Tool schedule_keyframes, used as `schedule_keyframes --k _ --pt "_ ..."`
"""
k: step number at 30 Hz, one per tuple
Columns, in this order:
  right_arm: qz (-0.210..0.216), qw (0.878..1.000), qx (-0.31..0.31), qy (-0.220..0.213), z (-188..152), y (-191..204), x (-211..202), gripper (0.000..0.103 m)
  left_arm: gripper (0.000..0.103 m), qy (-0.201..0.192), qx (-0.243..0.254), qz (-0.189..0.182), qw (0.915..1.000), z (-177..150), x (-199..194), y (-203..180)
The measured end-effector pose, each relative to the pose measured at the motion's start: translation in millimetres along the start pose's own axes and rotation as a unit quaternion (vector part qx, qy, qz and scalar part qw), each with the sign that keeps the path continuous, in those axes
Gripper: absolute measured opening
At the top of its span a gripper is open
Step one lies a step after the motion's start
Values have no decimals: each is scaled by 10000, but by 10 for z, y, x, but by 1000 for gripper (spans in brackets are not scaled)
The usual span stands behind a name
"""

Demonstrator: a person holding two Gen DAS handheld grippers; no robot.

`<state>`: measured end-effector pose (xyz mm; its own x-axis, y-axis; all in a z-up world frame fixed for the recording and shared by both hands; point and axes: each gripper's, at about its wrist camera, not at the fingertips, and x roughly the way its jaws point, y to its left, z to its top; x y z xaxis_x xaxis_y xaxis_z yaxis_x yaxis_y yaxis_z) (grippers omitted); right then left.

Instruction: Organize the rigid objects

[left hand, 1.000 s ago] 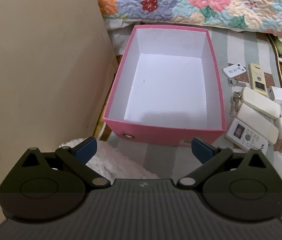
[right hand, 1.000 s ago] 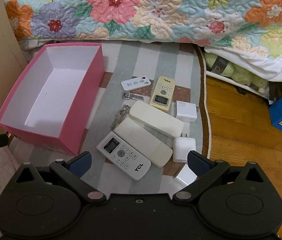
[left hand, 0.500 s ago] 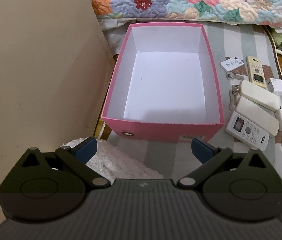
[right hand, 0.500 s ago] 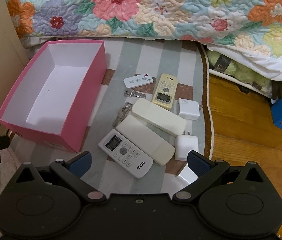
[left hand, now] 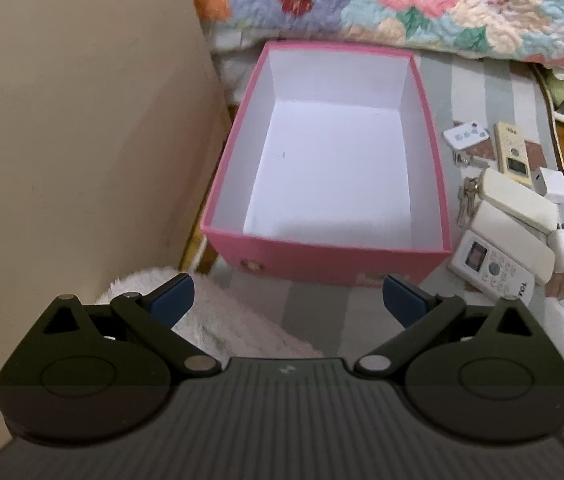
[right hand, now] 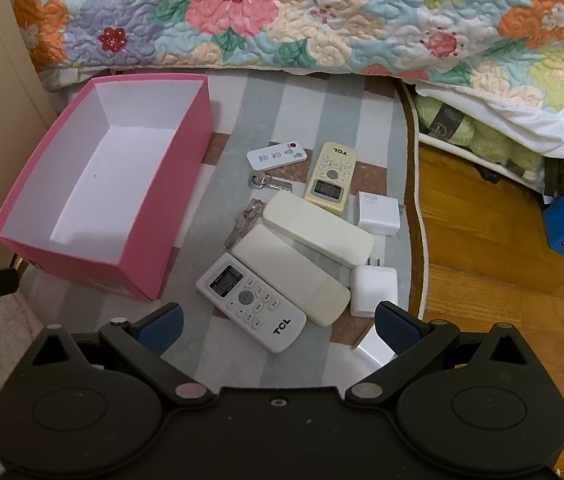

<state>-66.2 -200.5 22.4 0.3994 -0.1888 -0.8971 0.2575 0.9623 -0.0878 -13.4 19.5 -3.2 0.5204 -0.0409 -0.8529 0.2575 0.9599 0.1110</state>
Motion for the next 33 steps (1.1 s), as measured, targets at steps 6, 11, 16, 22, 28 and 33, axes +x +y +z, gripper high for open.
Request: schedule_keyframes --k 6,11,16,22,28,33 --pt "3 10000 4 38 4 0 14 103 102 -223 218 166 9994 -35 -25 -68" --pt "5 10000 0 59 5 0 19 103 102 -125 145 14 9998 -43 -12 -52" --pt "1 10000 -7 81 -2 10 30 103 102 -147 111 52 9998 -47 -11 -35" --pt "2 9999 -13 106 -2 11 37 103 102 -142 66 38 9999 -39 -7 -11" --pt "5 9999 -21 124 -14 19 55 103 102 -191 -50 18 9998 -38 -27 46" --pt "89 9999 52 17 -21 -10 57 103 102 -442 -97 31 9990 -28 -86 104"
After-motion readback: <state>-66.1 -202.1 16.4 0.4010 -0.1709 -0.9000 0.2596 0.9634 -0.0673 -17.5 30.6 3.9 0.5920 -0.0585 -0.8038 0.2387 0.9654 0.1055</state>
